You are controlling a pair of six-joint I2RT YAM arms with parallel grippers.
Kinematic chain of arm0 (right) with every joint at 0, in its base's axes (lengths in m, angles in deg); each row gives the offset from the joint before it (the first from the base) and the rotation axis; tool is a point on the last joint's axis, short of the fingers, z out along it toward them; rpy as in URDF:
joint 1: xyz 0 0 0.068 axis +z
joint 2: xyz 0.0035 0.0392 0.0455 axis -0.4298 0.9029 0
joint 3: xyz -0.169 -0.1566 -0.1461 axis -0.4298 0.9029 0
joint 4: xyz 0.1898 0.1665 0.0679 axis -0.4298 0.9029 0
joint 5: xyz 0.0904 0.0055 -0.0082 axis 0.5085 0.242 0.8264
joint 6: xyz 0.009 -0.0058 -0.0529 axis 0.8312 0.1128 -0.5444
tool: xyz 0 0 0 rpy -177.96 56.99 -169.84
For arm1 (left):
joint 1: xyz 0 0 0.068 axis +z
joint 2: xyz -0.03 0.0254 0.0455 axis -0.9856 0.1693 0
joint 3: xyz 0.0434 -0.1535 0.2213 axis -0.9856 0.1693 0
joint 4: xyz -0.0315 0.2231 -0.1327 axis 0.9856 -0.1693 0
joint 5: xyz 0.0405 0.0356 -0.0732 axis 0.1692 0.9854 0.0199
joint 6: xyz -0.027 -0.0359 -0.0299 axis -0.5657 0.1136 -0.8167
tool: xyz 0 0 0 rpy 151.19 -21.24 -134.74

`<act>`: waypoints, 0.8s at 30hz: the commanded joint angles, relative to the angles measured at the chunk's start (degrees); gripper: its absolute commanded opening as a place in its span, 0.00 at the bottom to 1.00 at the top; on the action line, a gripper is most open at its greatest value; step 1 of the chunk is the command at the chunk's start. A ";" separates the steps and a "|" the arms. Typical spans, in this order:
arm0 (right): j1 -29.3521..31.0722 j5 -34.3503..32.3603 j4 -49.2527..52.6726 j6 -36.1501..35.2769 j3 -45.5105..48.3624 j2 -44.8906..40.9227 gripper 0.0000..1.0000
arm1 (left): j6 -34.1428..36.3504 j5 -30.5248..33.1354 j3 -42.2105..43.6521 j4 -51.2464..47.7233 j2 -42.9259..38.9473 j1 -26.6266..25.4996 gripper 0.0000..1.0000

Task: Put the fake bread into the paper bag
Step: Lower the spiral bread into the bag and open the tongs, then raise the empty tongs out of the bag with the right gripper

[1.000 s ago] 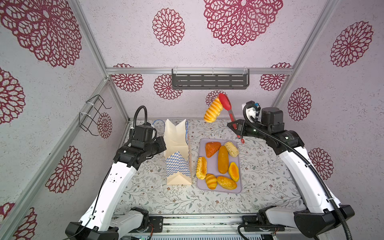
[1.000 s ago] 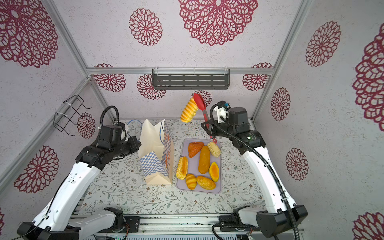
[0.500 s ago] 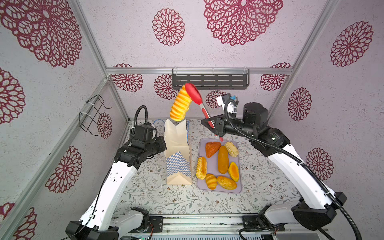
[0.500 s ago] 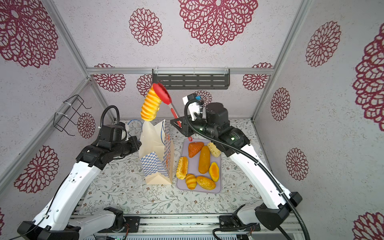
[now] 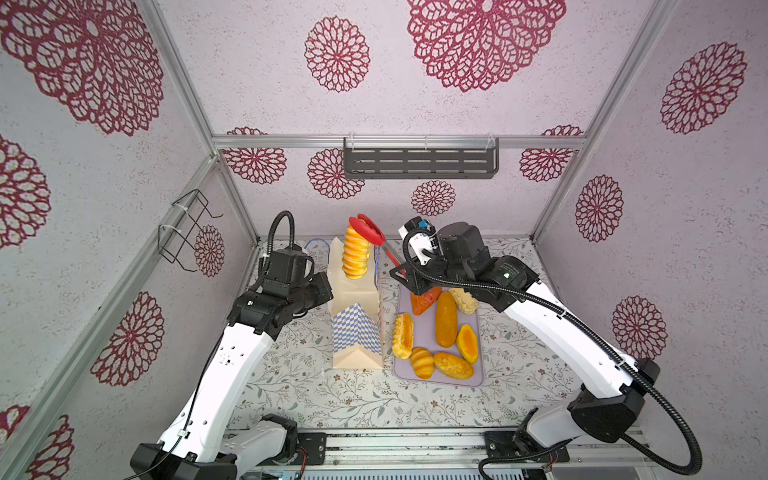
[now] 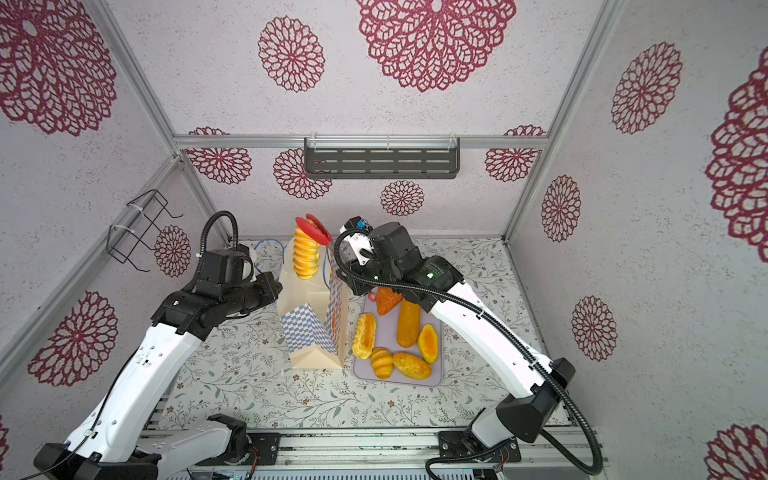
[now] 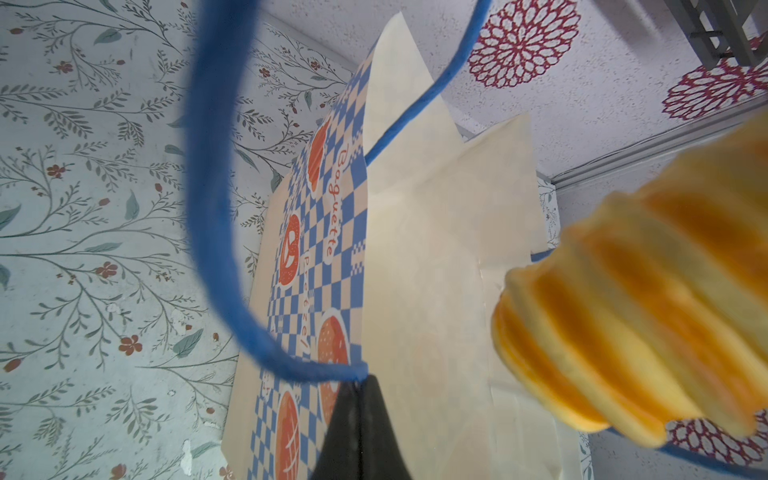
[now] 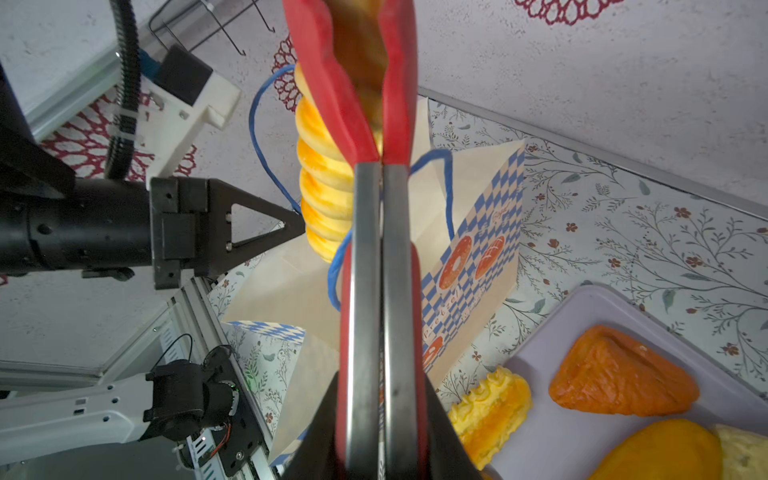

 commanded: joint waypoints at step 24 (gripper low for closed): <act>1.82 -4.49 -1.03 -3.09 0.95 -1.45 0.49 | 2.62 0.10 -4.65 0.27 2.12 -0.50 0.00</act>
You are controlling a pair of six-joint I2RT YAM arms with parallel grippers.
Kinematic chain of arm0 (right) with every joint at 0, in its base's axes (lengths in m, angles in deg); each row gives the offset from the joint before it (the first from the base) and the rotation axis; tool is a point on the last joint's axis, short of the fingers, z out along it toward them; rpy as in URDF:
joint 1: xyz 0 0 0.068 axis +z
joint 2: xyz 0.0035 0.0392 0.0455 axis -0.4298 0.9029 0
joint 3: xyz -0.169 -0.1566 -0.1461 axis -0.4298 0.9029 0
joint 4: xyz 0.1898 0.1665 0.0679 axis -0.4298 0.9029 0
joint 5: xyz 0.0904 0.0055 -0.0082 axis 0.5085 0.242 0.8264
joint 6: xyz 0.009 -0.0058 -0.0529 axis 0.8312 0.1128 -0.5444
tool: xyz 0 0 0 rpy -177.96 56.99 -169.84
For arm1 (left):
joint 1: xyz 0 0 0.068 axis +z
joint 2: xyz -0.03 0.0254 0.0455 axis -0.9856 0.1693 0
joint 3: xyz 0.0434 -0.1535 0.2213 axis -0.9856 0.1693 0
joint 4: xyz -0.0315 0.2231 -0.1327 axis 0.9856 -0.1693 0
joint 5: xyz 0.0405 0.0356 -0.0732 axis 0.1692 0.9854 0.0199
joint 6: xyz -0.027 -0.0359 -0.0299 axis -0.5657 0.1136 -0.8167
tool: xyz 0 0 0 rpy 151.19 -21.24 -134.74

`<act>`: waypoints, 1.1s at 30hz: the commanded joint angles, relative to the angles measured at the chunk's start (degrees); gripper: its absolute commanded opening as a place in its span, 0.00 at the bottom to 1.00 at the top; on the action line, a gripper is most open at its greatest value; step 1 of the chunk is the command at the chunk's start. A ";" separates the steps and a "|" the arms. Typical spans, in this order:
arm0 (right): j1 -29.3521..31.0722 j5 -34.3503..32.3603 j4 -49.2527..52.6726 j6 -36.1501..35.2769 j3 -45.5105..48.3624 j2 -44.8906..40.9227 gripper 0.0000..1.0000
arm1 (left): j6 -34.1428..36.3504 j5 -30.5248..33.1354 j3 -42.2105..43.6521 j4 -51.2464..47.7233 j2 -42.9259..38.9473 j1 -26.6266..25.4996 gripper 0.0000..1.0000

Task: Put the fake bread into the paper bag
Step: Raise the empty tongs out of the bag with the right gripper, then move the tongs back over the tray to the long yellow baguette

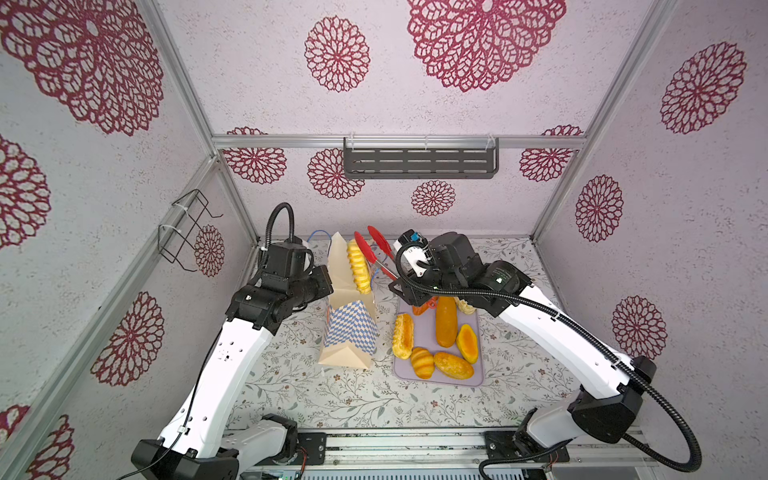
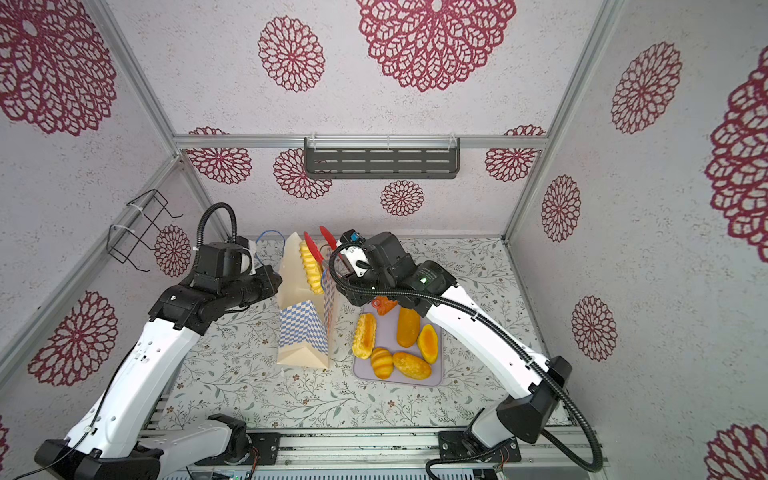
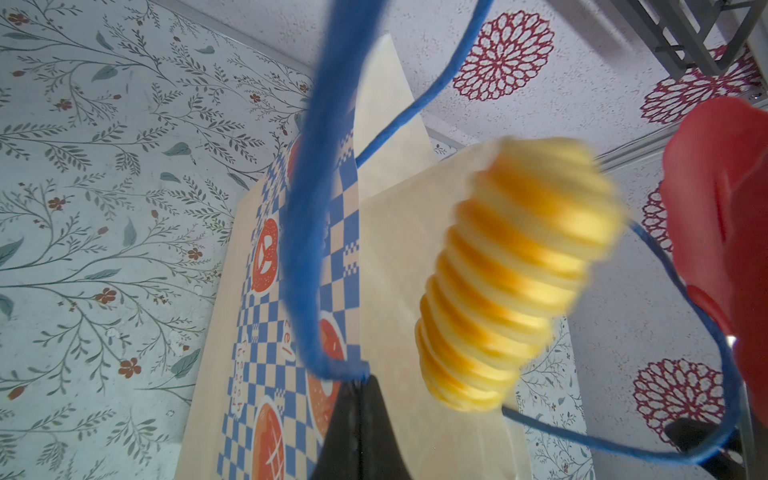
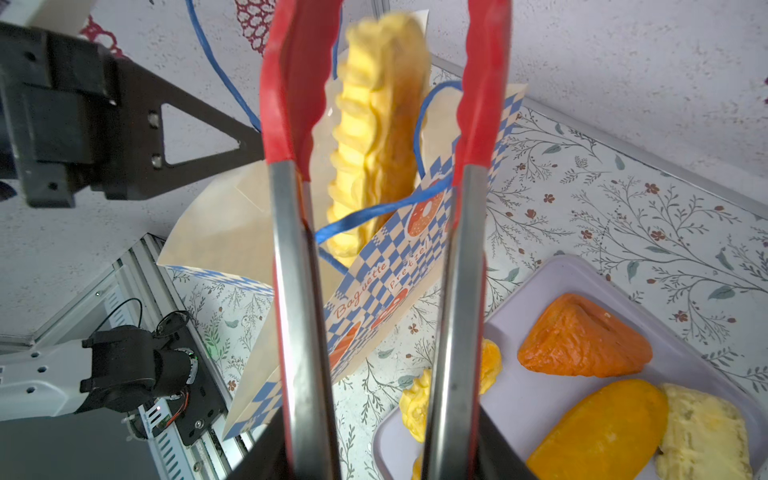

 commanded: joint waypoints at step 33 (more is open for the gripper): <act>-20.92 -5.47 2.44 10.21 21.01 -19.83 0.49 | 2.47 6.20 1.31 -1.58 -2.74 0.23 0.79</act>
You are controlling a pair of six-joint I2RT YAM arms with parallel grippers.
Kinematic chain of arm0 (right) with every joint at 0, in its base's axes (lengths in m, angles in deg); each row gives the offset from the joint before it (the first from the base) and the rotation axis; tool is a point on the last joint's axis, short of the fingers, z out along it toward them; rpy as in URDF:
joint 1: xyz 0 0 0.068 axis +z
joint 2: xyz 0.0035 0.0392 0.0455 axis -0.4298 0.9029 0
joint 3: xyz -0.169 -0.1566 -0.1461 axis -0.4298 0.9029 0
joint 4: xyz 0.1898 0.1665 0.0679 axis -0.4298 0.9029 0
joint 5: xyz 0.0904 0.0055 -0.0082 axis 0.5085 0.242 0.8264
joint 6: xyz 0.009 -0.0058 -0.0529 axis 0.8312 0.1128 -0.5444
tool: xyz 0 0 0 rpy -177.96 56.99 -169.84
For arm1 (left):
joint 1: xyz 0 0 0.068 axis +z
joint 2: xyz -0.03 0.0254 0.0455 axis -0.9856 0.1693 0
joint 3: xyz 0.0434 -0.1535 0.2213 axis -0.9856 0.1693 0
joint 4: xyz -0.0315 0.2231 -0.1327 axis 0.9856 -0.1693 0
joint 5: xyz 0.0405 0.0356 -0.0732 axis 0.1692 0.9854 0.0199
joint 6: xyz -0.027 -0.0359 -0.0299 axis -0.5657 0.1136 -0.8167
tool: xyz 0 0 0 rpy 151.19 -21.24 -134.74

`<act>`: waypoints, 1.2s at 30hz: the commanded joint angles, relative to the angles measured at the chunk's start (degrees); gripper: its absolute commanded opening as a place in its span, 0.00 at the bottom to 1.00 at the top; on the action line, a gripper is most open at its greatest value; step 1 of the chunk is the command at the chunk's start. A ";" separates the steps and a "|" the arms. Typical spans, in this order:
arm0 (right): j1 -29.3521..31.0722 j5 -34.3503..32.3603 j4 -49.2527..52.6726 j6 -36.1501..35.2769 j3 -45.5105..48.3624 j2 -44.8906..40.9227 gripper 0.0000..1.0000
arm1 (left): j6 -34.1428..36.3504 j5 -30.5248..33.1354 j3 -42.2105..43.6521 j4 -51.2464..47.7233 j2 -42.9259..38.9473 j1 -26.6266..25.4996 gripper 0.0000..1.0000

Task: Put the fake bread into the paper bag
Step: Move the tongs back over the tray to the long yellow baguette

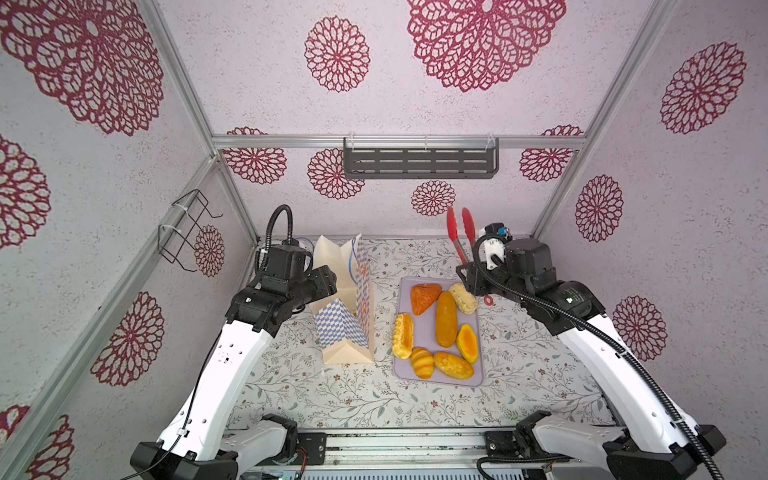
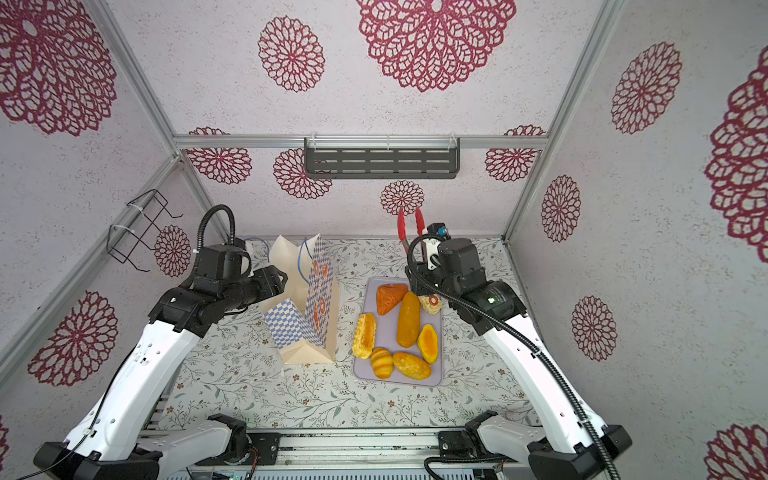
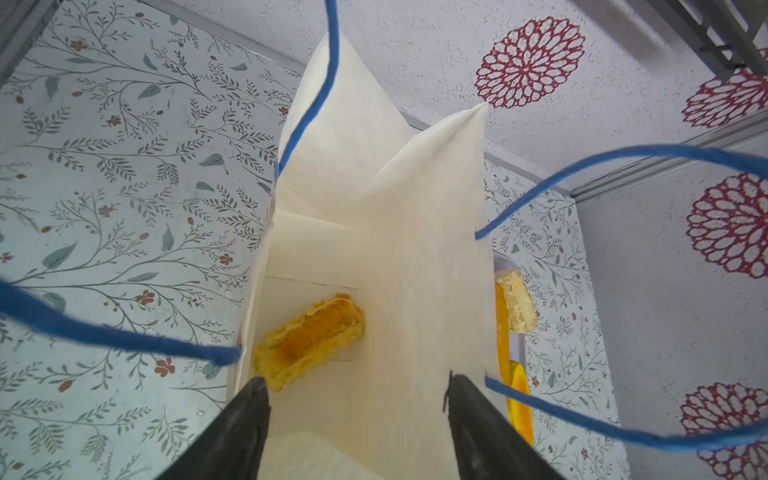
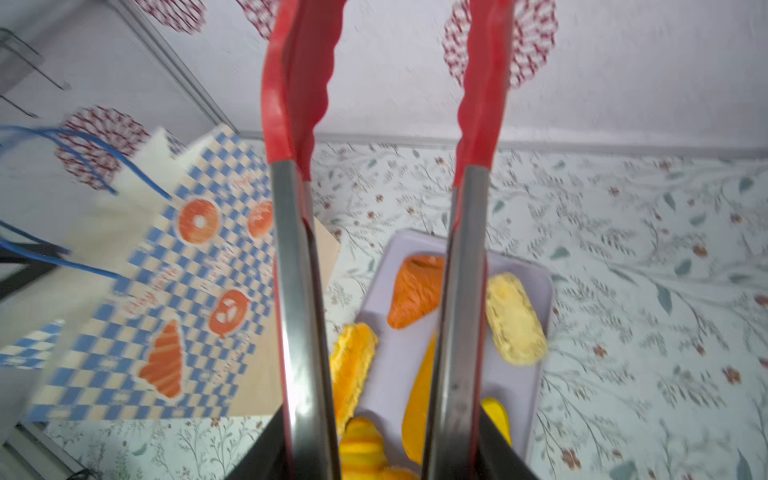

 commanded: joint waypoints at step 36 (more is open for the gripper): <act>-11.63 21.57 11.11 2.35 18.23 7.30 0.62 | 2.87 25.95 -14.82 -15.81 -6.44 -16.31 0.97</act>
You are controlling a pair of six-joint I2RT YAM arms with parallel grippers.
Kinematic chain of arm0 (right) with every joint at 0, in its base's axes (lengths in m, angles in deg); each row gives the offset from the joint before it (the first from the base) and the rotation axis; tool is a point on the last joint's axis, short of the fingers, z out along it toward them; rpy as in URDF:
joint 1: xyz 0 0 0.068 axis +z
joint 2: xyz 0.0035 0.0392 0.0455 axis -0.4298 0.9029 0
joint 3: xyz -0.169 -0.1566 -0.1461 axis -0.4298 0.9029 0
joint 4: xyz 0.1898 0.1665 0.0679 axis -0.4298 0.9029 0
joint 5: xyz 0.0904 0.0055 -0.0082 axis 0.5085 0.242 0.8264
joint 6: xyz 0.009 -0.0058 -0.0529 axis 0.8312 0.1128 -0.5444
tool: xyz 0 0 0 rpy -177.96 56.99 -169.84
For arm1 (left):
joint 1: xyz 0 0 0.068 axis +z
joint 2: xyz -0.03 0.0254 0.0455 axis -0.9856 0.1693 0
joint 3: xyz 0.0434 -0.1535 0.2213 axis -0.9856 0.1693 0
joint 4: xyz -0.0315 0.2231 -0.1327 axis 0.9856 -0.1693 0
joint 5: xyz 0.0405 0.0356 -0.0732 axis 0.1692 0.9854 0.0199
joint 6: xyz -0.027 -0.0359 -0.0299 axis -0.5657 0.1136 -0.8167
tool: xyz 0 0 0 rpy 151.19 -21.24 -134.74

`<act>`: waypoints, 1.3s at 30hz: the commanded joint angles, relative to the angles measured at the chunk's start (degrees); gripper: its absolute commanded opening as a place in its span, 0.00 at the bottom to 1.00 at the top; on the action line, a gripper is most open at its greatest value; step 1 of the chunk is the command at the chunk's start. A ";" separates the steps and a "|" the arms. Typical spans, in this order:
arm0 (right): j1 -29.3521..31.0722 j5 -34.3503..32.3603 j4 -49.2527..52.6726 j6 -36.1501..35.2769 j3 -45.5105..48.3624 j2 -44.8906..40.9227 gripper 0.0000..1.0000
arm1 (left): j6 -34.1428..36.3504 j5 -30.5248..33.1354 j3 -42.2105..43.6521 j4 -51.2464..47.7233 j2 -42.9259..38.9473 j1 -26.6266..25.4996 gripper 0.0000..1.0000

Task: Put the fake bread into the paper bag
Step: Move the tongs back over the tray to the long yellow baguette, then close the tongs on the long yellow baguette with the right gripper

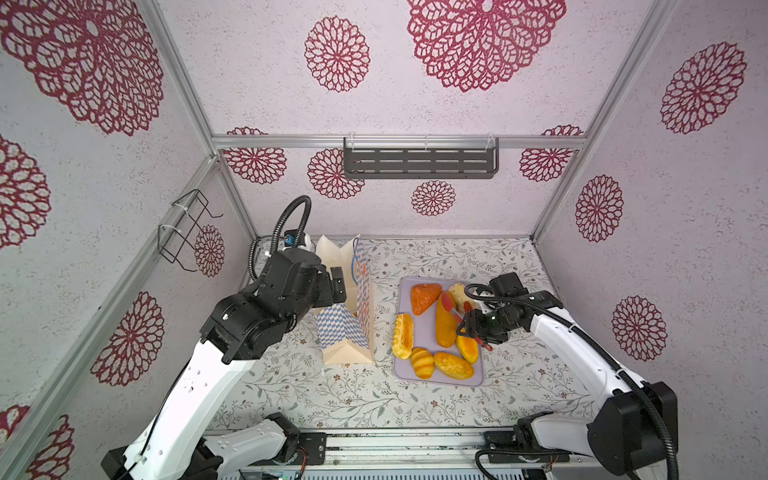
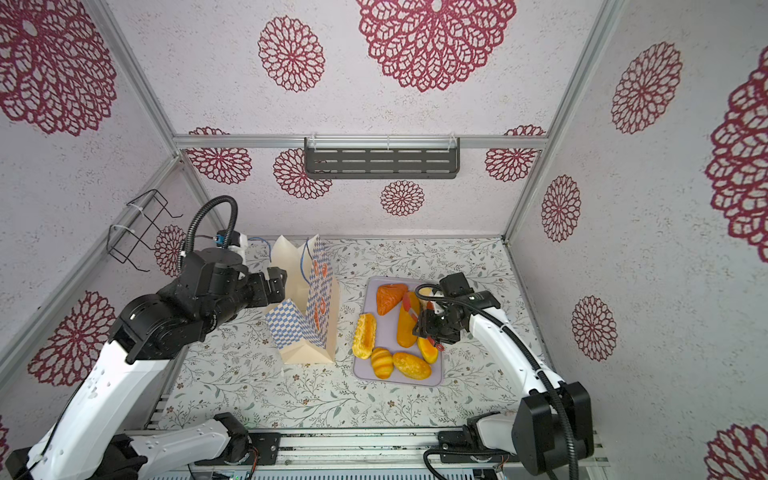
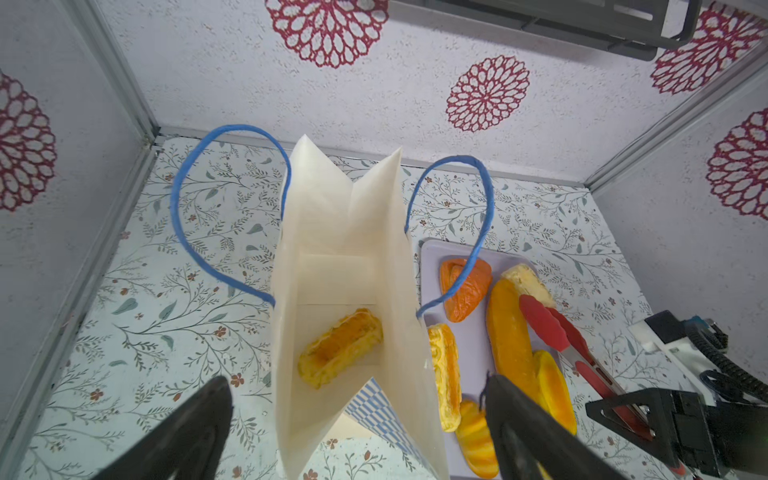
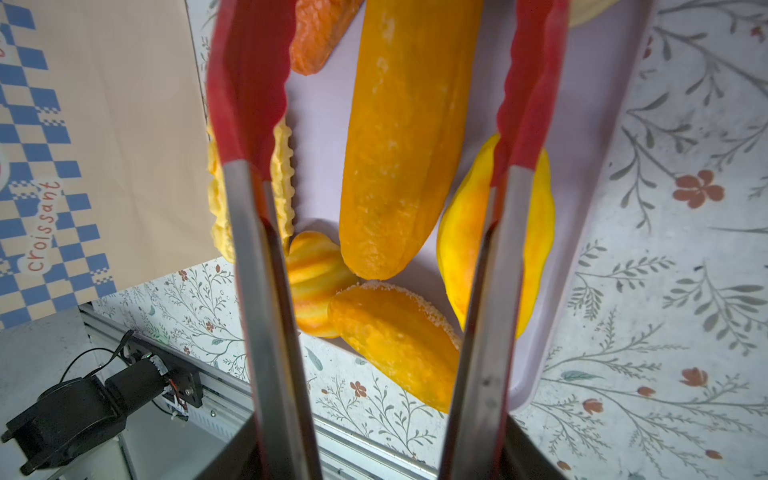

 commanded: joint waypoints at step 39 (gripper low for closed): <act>-0.68 2.36 7.92 -7.84 -10.46 14.23 0.58 | -2.78 -16.39 23.14 8.17 -12.18 20.06 0.98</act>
